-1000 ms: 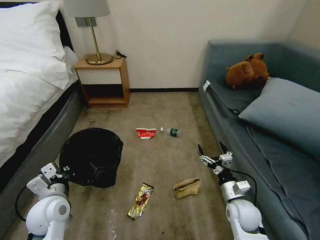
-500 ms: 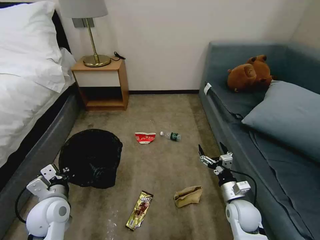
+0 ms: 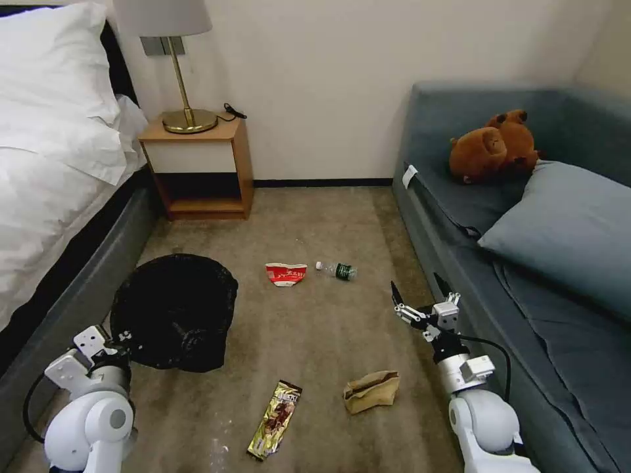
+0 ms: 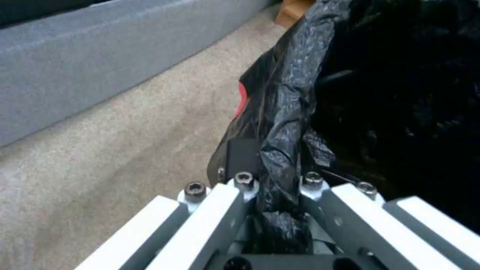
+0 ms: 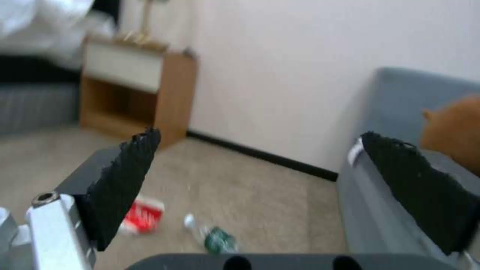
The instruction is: Pick up the trash bin, then pick up the garbage on the floor and place it into the trash bin.
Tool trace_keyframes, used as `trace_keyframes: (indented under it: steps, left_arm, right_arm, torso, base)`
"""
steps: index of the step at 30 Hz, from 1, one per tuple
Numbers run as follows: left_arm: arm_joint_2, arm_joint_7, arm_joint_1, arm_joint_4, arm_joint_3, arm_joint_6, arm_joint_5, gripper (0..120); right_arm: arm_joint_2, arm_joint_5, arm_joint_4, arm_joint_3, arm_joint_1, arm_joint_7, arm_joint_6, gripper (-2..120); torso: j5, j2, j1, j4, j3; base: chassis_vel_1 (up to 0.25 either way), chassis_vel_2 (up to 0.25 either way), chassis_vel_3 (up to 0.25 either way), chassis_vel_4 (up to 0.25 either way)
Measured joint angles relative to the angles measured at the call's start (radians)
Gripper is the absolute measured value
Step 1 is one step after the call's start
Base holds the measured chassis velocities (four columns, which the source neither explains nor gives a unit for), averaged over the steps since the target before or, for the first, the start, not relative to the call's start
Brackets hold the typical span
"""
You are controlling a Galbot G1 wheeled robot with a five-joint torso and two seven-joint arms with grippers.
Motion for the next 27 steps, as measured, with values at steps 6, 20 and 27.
trace_keyframes:
  steps: [6, 20, 27]
  left_arm:
    - [-0.002, 0.000, 0.005, 0.000, 0.001, 0.000, 0.010, 1]
    - [-0.018, -0.001, -0.016, 0.046, 0.031, 0.007, 0.050, 1]
    - [-0.031, 0.006, -0.042, 0.100, 0.071, -0.014, 0.085, 1]
  right_arm:
    - [-0.091, -0.106, -0.048, 0.008, 0.083, -0.185, -0.047, 100]
    - [-0.328, -0.413, -0.294, -0.069, 0.207, -0.501, 0.085, 100]
    - [-0.397, -0.459, -0.392, -0.130, 0.258, -0.572, 0.117, 100]
  torso:
    - [-0.0001, 0.000, 0.000, 0.0002, 0.000]
    - [0.0001, 0.000, 0.000, 0.0000, 0.000]
    - [-0.0003, 0.000, 0.000, -0.0004, 0.000]
  base:
    - [0.000, 0.000, 0.000, 0.000]
    - [0.000, 0.000, 0.000, 0.000]
    - [0.000, 0.000, 0.000, 0.000]
